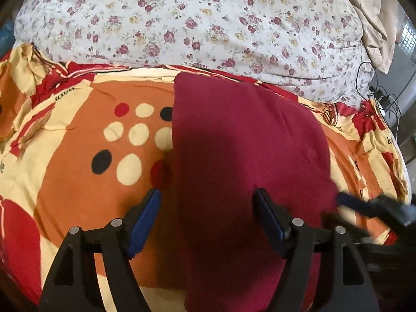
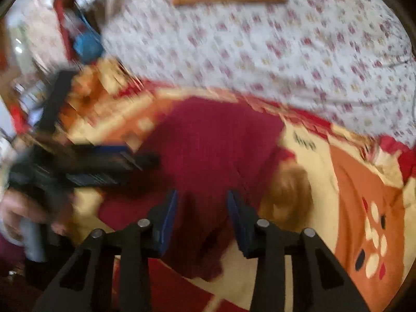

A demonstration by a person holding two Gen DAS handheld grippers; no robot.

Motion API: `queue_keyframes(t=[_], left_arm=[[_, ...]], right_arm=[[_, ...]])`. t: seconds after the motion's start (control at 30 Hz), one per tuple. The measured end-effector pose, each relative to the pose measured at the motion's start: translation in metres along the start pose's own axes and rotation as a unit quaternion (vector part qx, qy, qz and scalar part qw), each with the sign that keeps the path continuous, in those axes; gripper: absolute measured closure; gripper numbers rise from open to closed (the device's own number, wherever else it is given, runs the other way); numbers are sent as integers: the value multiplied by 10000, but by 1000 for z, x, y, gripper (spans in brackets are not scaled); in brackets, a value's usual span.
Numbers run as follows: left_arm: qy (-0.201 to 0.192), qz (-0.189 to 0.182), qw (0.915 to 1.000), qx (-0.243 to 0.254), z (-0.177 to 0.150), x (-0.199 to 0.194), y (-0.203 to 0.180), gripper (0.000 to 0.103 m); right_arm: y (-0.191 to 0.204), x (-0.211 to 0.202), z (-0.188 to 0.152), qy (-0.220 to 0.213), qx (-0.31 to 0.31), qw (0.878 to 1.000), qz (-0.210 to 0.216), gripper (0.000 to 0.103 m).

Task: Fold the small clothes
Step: 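Open both grippers and withdraw them from the folded sweater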

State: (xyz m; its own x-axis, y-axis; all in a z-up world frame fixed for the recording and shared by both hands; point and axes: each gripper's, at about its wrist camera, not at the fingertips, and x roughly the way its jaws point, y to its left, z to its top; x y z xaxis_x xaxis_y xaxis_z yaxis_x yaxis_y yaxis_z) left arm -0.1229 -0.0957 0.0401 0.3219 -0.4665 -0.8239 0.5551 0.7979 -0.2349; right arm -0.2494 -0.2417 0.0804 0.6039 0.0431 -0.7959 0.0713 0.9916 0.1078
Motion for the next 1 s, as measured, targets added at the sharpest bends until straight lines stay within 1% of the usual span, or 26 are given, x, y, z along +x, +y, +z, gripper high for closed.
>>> queue_keyframes(t=[0.07,0.1,0.13,0.17,0.2,0.37,0.47,0.57,0.67,0.77,0.87,0.9,0.93,0.97,1.0], left_arm=[[22,-15,10000,-14,-3,4,-3,37],[53,-30,10000,8,-4,7,-4,37],[53,-75,10000,18,-6,10,-6,37],[22,-105,9999,8,-8,12,-6,36],[-11,-100,9999,-5,-9,14,-7,36],[27,-51,10000,5,-5,13,-8,35],[-8,3,10000,26,-5,12,-9,35],[-43,53,9999,87,-5,13,-12,35],[-44,39,10000,43,-5,14,-12,35],[-65,47,10000,23,-6,14,-12,35],[-58,61,10000,30,-6,10,-11,35],[-51,64,10000,30,-7,9,-11,35],[-39,79,10000,39,-7,7,-10,35],[-40,90,9999,49,-8,5,-10,35],[-54,101,9999,61,-9,3,-10,35]], right_arm=[[-3,16,-14,263,31,9992,-294,67],[-7,24,-23,368,210,9989,-223,67],[-12,27,-32,297,417,9986,-163,67],[-13,26,-38,131,493,9986,-148,67],[-13,25,-41,109,494,9986,-155,67],[-19,23,-37,229,678,9974,42,67],[-24,11,-34,241,886,9956,173,67],[-28,-13,-23,-89,988,9948,232,67],[-22,-26,-8,-346,786,9963,105,67],[-16,-10,2,-293,572,9978,-141,67],[-16,14,4,-138,500,9975,-486,67],[-19,29,1,65,544,9974,-477,67],[-21,36,0,160,606,9972,-400,67],[-23,41,-4,124,705,9969,-322,67],[-24,41,-6,74,693,9970,-329,67]])
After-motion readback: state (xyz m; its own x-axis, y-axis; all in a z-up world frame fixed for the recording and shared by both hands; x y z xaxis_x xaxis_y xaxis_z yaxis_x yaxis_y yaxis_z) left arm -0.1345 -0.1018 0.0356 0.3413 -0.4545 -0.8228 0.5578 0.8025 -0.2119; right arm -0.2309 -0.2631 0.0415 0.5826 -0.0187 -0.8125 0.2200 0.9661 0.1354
